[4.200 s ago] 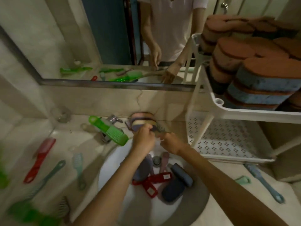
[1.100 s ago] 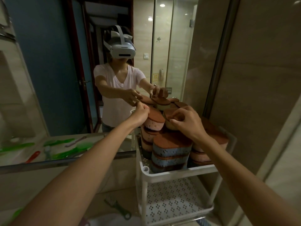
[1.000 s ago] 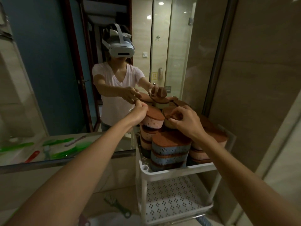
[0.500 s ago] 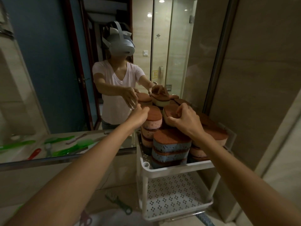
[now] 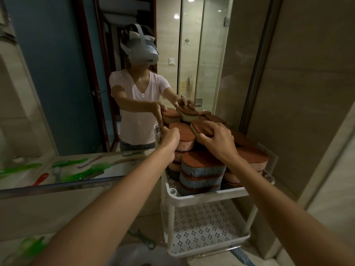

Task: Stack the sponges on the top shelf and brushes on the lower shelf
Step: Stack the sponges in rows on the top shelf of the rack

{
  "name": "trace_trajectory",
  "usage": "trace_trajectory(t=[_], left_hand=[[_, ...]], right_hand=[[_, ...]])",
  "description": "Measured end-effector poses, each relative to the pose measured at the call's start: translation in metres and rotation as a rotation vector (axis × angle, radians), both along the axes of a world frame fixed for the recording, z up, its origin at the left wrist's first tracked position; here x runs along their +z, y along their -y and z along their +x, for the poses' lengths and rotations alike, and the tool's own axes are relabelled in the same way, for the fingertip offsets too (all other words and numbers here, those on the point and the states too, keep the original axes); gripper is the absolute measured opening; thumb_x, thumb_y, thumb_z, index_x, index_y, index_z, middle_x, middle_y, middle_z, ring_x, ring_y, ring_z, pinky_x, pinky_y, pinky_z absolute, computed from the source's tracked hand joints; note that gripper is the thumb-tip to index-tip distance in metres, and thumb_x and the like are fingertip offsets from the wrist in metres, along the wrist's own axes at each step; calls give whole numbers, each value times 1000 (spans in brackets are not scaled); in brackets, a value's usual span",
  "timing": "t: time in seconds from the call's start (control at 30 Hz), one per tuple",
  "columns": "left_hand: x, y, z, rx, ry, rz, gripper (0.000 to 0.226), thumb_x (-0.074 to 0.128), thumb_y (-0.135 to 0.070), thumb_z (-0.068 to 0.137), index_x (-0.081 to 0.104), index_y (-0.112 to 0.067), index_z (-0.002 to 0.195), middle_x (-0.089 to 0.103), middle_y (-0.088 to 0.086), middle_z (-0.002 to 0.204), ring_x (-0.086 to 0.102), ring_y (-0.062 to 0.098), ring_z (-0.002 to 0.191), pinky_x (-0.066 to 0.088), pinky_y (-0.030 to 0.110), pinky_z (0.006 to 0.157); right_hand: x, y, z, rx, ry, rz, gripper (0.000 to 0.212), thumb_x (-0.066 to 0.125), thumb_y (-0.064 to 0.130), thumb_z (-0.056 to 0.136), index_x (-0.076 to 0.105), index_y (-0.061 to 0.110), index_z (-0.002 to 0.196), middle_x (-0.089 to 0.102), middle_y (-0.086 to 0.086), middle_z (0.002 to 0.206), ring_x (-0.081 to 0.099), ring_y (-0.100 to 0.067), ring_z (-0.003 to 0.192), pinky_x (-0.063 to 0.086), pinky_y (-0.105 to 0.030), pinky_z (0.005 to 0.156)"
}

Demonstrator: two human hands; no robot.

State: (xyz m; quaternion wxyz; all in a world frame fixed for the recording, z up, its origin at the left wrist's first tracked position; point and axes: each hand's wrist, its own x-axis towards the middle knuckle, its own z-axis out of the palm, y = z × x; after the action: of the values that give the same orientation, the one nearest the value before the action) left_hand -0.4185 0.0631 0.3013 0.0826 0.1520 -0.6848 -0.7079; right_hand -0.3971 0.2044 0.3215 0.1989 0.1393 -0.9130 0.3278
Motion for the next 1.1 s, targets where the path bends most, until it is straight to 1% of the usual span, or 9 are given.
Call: trace_trajectory(t=[0.53,0.67,0.83,0.9,0.93,0.97,1.0,1.03,1.1], left_hand=[[5,-1,7,-25,55,-31,55,31,-28,96,13,-24,148,34,9,150,38,28,134,31,48,111],[10,-1,13,-41,74,-72,58,29,-38,96,13,-20,148,30,10,151,33,29,137,28,48,113],[27,11,29,-15,32,-163,59,25,-40,98,3,-24,150,19,8,157,26,28,141,25,45,115],[36,21,41,28,2,-226,57,28,-34,99,6,-21,150,23,7,154,35,26,133,34,37,105],[39,27,50,61,-17,-255,55,31,-30,99,11,-19,149,30,7,150,42,23,123,38,31,92],[41,34,62,104,-39,-281,51,33,-26,99,18,-18,147,36,7,145,45,20,112,39,29,83],[41,44,75,157,-68,-303,47,35,-24,98,26,-18,144,42,5,139,46,18,107,40,30,81],[40,54,88,218,-101,-323,41,37,-21,97,36,-17,138,47,4,131,49,18,107,43,32,86],[26,75,114,331,-129,-338,26,39,-17,94,53,-17,115,57,3,114,56,23,106,48,40,94]], right_hand=[[-4,-2,-5,26,28,343,45,52,37,91,48,25,134,39,-12,145,42,-32,129,40,-39,98],[-5,0,-4,38,66,396,50,49,36,91,41,24,139,33,-13,150,19,-30,143,22,-47,116],[2,19,20,154,-143,298,38,51,19,88,52,13,126,35,-16,146,13,-30,144,4,-41,121],[3,34,40,242,-192,223,30,53,5,87,58,6,117,44,-20,137,25,-35,138,10,-42,118],[0,43,48,296,-251,199,23,54,-2,83,61,2,105,54,-21,122,40,-37,125,21,-46,116],[-5,51,56,332,-282,177,19,54,-7,77,62,0,93,59,-21,106,51,-37,106,41,-51,102],[-11,59,66,357,-272,158,19,53,-9,73,61,-2,89,60,-22,98,55,-37,93,51,-43,80],[-18,67,76,380,-260,142,21,53,-8,72,61,-4,92,60,-23,100,58,-38,89,49,-35,67],[-37,84,97,442,-221,115,26,53,-5,76,61,-4,102,58,-22,109,60,-39,92,51,-39,67]])
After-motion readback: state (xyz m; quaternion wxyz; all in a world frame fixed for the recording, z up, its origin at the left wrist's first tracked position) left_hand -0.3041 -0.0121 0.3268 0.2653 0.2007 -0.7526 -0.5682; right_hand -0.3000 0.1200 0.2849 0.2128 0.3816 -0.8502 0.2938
